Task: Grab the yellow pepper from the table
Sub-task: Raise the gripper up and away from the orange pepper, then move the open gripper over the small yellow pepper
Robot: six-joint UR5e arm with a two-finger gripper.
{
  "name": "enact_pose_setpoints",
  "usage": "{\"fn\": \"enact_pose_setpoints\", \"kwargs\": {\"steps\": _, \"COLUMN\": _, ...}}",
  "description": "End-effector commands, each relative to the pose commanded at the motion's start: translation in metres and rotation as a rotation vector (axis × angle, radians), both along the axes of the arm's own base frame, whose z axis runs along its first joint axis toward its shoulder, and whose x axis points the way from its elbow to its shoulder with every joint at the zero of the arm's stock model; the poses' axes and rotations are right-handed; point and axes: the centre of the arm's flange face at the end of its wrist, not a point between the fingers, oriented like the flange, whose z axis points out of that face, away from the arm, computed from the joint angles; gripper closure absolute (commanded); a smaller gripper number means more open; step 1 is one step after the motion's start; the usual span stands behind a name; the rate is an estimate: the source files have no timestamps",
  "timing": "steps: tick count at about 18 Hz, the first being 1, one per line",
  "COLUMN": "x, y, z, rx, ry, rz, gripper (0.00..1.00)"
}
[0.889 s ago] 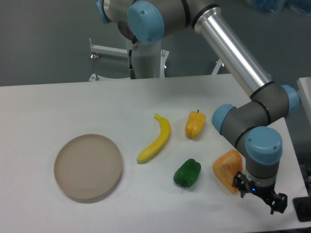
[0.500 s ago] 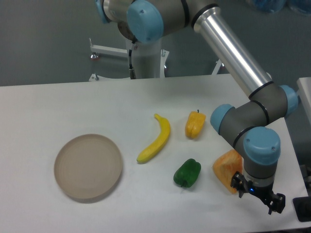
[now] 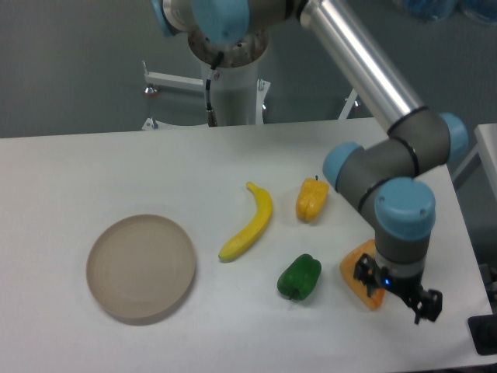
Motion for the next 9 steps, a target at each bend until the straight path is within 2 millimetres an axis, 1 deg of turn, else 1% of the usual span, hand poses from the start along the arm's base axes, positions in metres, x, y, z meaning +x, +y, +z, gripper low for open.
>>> {"fn": "enact_pose_setpoints", "kwargs": {"steps": 3, "x": 0.004, "y": -0.039, "z": 0.017, "rx": -0.071, "ry": -0.072, "rz": 0.040, "gripper": 0.00}}
{"fn": "enact_pose_setpoints", "kwargs": {"steps": 5, "x": 0.002, "y": -0.078, "z": 0.018, "rx": -0.122, "ry": -0.145, "rz": 0.090, "gripper": 0.00}}
{"fn": "enact_pose_setpoints", "kwargs": {"steps": 7, "x": 0.009, "y": -0.102, "z": 0.005, "rx": -0.145, "ry": -0.188, "rz": 0.109, "gripper": 0.00}}
{"fn": "enact_pose_setpoints", "kwargs": {"steps": 9, "x": 0.011, "y": -0.119, "z": -0.006, "rx": -0.140, "ry": -0.233, "rz": 0.129, "gripper": 0.00}}
